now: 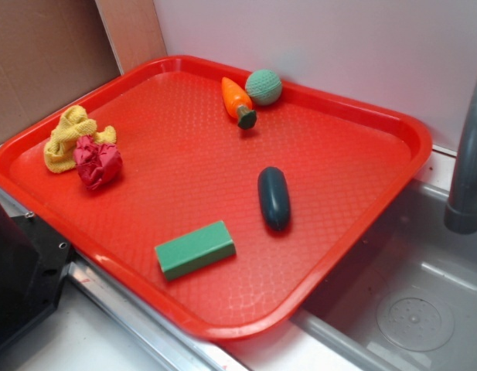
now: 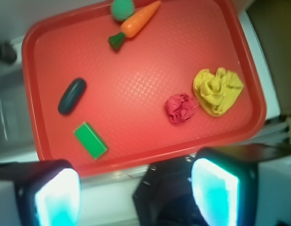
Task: Grab the plastic pickle.
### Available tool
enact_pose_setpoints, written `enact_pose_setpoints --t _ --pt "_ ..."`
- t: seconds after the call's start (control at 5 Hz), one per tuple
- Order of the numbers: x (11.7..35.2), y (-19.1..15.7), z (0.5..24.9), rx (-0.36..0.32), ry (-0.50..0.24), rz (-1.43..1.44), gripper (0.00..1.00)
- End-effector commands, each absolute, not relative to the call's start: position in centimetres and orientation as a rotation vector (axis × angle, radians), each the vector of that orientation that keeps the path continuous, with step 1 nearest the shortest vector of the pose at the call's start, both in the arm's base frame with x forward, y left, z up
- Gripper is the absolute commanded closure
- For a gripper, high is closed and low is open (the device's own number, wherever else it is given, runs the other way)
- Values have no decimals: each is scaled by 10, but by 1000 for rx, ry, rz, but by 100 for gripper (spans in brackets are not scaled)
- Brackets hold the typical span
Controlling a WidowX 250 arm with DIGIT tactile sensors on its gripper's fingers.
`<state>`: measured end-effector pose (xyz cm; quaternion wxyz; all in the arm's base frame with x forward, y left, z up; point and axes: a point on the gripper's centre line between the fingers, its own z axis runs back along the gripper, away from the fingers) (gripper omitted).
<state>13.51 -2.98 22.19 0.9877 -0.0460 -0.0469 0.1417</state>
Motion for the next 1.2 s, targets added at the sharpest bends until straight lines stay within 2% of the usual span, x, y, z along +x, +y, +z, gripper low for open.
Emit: enact_pose_setpoints --t 0.0,0.2,0.4,0.6,0.8,1.0 --pt "170 -61 184 -58 -167 596 0" --pt "192 -81 160 -123 -179 704 0" --pt "208 -93 134 -134 -166 786 0" --pt "228 -104 96 -144 -122 802 0" --pt "236 -120 66 -109 -108 777 0" --pt "243 -127 35 -129 -35 752 0"
